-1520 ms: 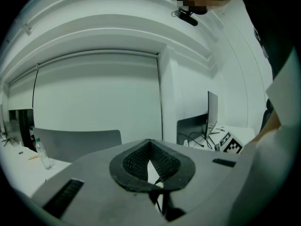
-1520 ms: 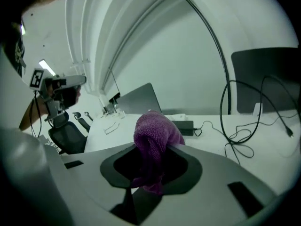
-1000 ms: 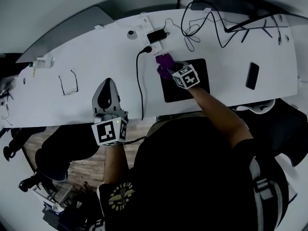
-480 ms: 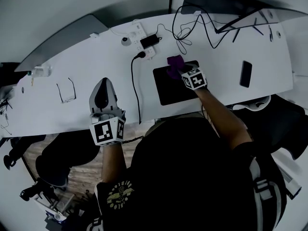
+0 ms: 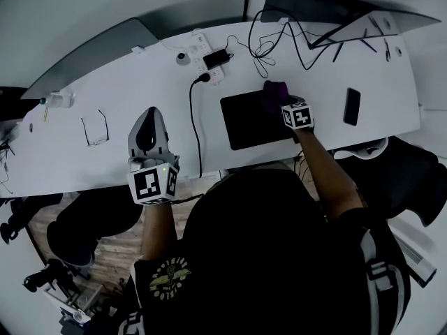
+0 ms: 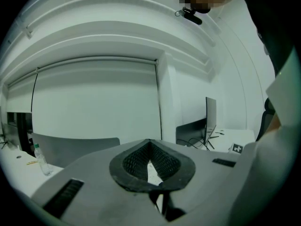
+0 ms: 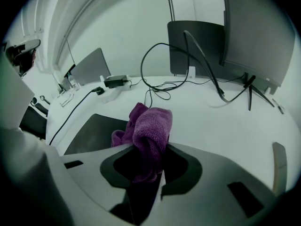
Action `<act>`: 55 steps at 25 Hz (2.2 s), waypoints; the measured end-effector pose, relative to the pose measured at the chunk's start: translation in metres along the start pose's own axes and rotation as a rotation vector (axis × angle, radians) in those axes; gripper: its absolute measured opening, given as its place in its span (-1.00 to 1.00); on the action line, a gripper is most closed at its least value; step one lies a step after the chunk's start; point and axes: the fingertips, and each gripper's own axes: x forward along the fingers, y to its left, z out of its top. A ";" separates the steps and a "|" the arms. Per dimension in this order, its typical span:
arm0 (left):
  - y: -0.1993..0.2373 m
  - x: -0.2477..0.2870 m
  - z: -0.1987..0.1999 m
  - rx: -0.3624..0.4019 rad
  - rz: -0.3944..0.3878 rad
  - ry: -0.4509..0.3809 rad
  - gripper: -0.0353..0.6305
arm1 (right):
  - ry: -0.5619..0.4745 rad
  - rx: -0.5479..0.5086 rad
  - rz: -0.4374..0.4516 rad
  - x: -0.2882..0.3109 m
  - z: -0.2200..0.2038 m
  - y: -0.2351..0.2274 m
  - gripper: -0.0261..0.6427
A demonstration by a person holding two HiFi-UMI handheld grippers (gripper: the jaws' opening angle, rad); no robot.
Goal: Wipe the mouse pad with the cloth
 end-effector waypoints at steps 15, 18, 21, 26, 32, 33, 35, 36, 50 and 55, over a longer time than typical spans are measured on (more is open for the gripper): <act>0.007 -0.041 -0.008 0.015 -0.059 0.037 -0.89 | -0.221 -0.052 0.132 -0.093 0.038 0.085 -0.59; 0.010 -0.054 -0.008 0.021 -0.059 0.035 -0.89 | -0.252 -0.068 0.214 -0.105 0.041 0.129 -0.59; 0.012 -0.070 -0.009 0.028 -0.062 0.033 -0.89 | -0.263 -0.064 0.288 -0.108 0.039 0.171 -0.59; 0.021 -0.099 -0.020 0.037 -0.053 0.058 -0.89 | -0.220 -0.099 0.353 -0.086 0.023 0.227 -0.59; 0.037 -0.130 -0.027 0.053 -0.037 0.070 -0.89 | -0.112 -0.099 0.287 -0.042 -0.021 0.233 -0.59; 0.039 -0.134 -0.028 0.054 -0.034 0.072 -0.89 | -0.101 -0.096 0.269 -0.036 -0.026 0.229 -0.60; 0.042 -0.141 -0.031 0.053 -0.028 0.075 -0.89 | -0.086 -0.091 0.233 -0.030 -0.035 0.220 -0.60; 0.043 -0.144 -0.033 0.052 -0.026 0.078 -0.89 | -0.080 -0.088 0.216 -0.028 -0.038 0.215 -0.60; 0.022 -0.138 -0.041 0.050 -0.028 0.085 -0.89 | -0.035 -0.057 0.081 -0.039 -0.072 0.132 -0.60; -0.008 -0.110 -0.024 0.040 -0.034 0.066 -0.89 | -0.002 -0.042 0.054 -0.047 -0.083 0.082 -0.60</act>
